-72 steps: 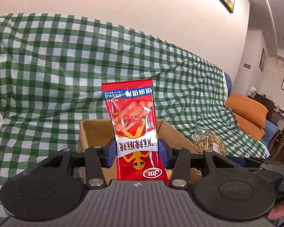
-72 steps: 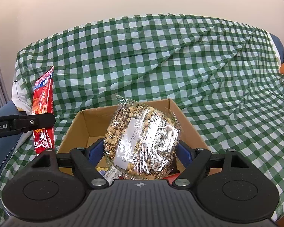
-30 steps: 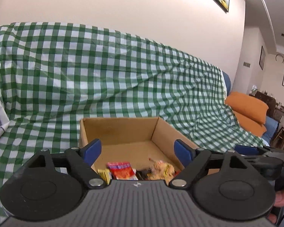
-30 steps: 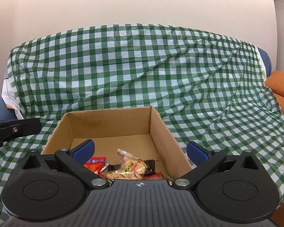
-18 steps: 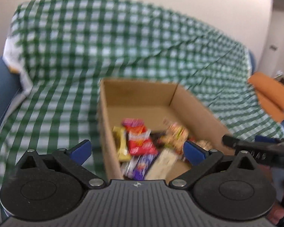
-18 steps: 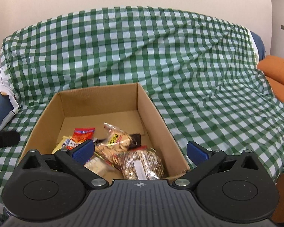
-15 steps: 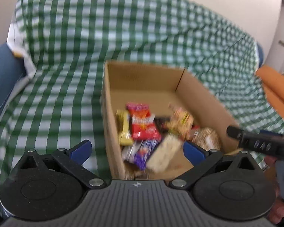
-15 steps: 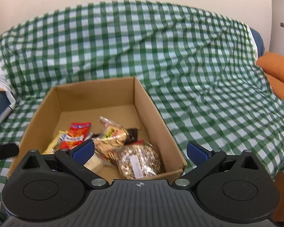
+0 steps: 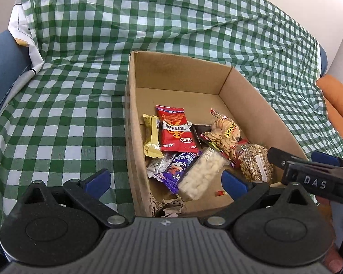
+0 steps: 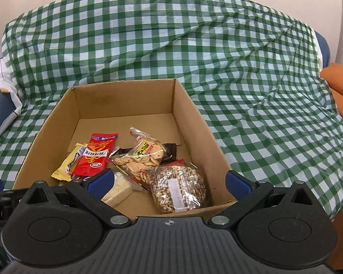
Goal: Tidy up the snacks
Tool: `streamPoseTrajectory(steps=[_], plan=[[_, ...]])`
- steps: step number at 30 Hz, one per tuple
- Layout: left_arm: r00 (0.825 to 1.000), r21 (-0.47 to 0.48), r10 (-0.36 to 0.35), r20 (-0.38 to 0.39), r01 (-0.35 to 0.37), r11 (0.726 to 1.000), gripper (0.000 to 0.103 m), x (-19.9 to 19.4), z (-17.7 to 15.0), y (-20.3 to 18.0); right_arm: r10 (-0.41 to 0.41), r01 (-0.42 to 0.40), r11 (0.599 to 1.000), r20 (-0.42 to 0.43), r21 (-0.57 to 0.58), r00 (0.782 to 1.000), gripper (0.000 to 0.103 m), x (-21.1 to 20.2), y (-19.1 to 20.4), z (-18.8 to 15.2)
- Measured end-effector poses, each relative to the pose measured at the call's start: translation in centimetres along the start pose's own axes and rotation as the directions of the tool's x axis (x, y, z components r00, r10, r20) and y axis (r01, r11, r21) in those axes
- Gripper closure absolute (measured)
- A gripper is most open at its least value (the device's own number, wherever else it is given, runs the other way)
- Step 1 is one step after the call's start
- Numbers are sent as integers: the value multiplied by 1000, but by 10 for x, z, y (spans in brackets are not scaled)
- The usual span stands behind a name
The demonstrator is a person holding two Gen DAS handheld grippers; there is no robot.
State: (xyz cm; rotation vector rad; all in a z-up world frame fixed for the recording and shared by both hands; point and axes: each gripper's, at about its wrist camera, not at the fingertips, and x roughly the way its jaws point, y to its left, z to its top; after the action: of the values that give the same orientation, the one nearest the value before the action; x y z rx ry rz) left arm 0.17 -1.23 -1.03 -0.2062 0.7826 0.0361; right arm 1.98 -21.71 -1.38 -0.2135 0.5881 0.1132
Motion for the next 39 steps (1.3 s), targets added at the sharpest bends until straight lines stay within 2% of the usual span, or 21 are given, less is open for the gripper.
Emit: streamPoseTrajectory(steps=[14,39], plan=[[1000,-1,-10,-3,10,1000,0,0,-1,-1,12,-12,999,2,-47,1000,1,4,9,1],[1000,8,-22,7,22,1000,0,0,-1,-6,18,-18,999,5,-51,1000,1,6,8,2]])
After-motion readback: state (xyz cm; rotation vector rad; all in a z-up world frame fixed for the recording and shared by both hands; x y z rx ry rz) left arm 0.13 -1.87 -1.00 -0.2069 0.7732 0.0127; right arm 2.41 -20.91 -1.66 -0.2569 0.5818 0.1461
